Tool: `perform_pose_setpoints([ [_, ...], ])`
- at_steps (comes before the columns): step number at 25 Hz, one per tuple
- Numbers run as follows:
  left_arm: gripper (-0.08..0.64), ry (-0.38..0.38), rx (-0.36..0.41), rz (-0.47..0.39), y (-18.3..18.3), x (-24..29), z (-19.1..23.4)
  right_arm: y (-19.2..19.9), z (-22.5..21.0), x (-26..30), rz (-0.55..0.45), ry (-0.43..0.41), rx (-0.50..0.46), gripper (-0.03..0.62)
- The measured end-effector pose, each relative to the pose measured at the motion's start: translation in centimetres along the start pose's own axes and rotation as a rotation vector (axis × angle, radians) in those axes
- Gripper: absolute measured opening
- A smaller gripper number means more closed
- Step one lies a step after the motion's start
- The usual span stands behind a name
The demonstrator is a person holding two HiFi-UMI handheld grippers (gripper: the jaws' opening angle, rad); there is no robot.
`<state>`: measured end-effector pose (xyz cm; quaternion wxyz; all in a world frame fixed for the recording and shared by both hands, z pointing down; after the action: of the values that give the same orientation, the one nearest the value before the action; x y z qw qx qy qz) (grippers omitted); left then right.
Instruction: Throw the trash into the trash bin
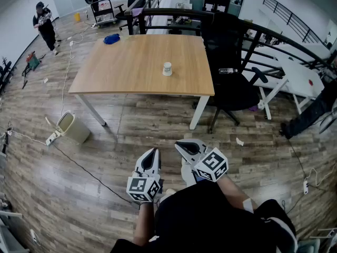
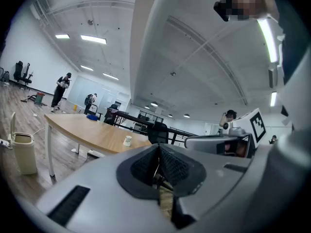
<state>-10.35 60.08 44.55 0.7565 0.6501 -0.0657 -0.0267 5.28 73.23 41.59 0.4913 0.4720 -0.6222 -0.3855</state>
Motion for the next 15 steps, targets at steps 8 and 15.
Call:
perform_pose_setpoints([
  [8,0.008,0.034,0.023,0.035,-0.2,5.5,3.7,-1.6,-5.6,4.9,-0.040,0.025,0.042,-0.008],
  [15,0.008,0.014,0.098,0.076,-2.6,14.7,10.2,-4.9,-15.1,13.2,-0.059,-0.007,0.076,-0.008],
])
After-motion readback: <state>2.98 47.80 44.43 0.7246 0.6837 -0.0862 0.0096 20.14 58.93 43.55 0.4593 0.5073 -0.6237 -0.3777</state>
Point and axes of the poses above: the fingertips, and each gripper's own axes: x forward along the fingers, z to its left, y out of its underside, the point moved 10 cm from there along -x, backward along the fingers, and after that the axes turned 10 degrees about x, right-handed, at the moved point
